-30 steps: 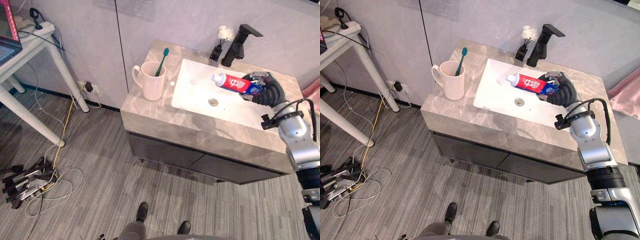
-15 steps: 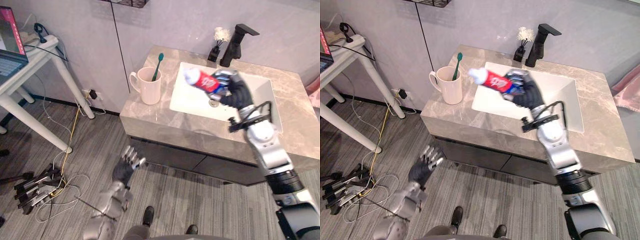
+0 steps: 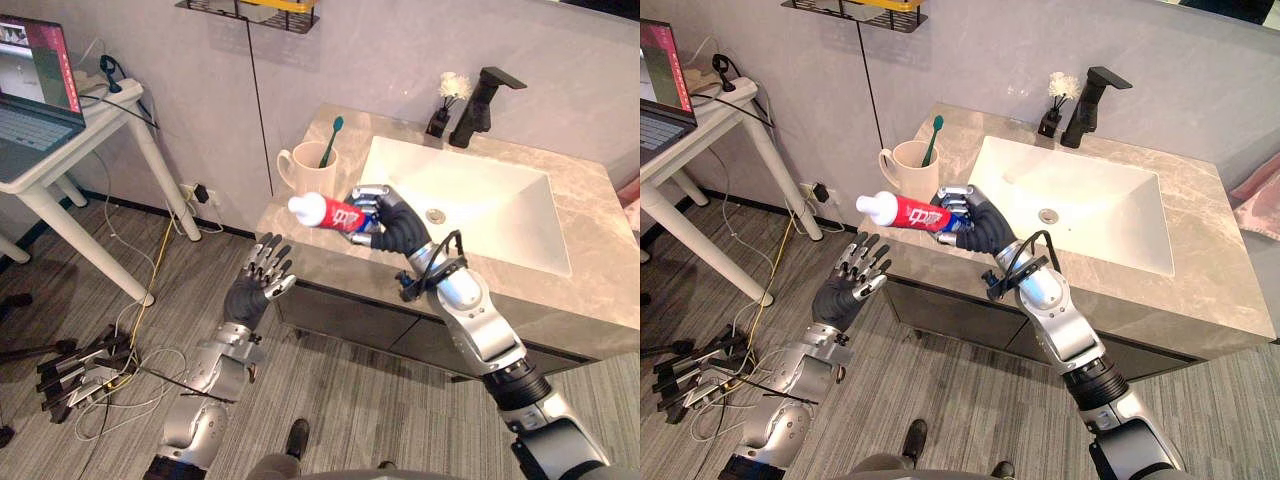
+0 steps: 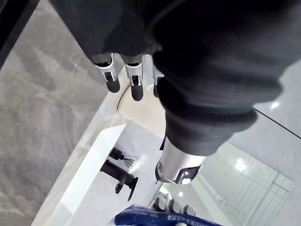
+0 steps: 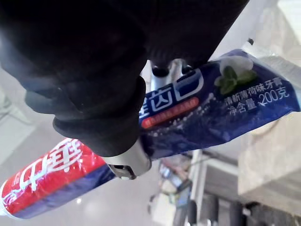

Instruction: Organize washtable

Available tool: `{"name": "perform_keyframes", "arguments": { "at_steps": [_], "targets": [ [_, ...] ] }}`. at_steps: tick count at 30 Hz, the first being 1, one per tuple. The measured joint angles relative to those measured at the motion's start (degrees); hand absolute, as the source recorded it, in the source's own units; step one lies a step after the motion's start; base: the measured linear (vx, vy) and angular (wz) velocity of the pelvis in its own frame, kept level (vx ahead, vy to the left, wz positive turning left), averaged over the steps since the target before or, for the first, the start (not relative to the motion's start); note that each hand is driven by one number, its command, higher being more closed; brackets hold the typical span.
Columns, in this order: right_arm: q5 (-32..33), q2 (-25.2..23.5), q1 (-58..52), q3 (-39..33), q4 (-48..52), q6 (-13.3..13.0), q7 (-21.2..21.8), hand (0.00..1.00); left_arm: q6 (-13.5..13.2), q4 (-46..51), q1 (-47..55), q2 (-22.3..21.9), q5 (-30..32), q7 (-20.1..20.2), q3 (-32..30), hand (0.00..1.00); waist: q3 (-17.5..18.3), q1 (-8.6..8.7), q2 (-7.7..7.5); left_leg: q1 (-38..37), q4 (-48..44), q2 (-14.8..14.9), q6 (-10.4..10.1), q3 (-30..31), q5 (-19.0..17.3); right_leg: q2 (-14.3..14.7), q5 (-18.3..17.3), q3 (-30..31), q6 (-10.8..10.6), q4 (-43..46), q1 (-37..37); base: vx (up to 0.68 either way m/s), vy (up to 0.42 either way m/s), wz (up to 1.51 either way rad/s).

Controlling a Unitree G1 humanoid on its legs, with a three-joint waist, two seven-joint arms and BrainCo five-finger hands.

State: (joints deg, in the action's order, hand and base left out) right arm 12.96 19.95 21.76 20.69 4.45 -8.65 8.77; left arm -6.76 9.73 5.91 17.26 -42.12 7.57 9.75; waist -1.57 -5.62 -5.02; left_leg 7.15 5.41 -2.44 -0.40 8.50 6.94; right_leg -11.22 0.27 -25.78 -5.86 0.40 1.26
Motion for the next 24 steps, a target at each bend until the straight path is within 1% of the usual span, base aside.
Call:
{"name": "perform_keyframes", "arguments": {
  "at_steps": [3,5,7,12,15,21,24],
  "targets": [
    [-0.04,-1.71,-3.93,0.33,-0.02,0.51,0.68,1.0,0.03,1.94,-0.03,-0.01,-0.02,0.08,0.87,0.0,1.01,0.0,0.7,0.03,0.0,-0.01,0.01,-0.11,0.0,-0.01,0.0,0.07,-0.01,-0.12,0.02,0.0,0.0,0.0],
    [-0.1,-1.73,-5.3,0.87,-0.04,0.84,1.58,1.0,0.04,2.11,-0.03,-0.06,-0.02,0.57,1.17,0.0,1.5,0.13,1.29,-0.03,0.0,0.05,0.02,-0.29,0.01,0.07,0.04,0.31,-0.06,-0.27,0.06,0.01,-0.005,-0.06],
    [-0.17,-1.9,-6.35,1.25,-0.14,1.28,1.65,1.0,0.04,2.23,-0.03,-0.07,-0.02,1.01,1.16,0.0,1.79,0.13,1.52,-0.18,0.0,0.21,0.02,-0.55,0.01,0.22,0.21,0.61,-0.31,-0.38,0.04,0.01,-0.011,-0.1],
    [-0.21,-3.76,-8.25,1.54,-0.78,1.41,1.67,1.0,0.04,4.78,-0.13,-0.29,-0.17,1.07,1.29,0.0,1.84,0.25,1.6,-0.33,0.0,0.41,0.02,-0.59,0.01,0.45,0.2,0.78,-0.29,-0.47,0.0,0.0,-0.01,-0.04],
    [-0.19,-4.93,-9.08,1.91,-0.78,1.46,1.77,1.0,0.04,6.21,-0.13,-0.52,-1.81,1.03,1.3,0.0,1.84,0.26,1.59,-0.33,0.01,0.34,0.02,-0.62,0.01,0.35,0.2,0.8,-0.3,-0.45,0.02,0.0,0.0,0.0],
    [-0.11,-8.34,-11.24,1.83,-0.78,1.7,1.92,1.0,0.07,7.43,0.26,-2.51,-2.7,1.03,1.43,0.0,2.1,0.33,1.42,-0.31,0.03,0.33,0.01,-0.75,-0.01,0.33,0.0,0.86,0.02,-0.48,0.08,0.0,0.0,0.0],
    [-0.17,-8.51,-11.94,1.95,-0.78,2.0,2.42,1.0,0.09,9.99,0.44,-2.58,-2.85,1.08,2.45,0.0,2.4,0.31,1.34,-0.06,0.04,0.34,-0.01,-0.88,-0.02,0.35,-0.01,0.82,0.04,-0.63,0.2,0.0,0.0,0.0]
  ]
}}
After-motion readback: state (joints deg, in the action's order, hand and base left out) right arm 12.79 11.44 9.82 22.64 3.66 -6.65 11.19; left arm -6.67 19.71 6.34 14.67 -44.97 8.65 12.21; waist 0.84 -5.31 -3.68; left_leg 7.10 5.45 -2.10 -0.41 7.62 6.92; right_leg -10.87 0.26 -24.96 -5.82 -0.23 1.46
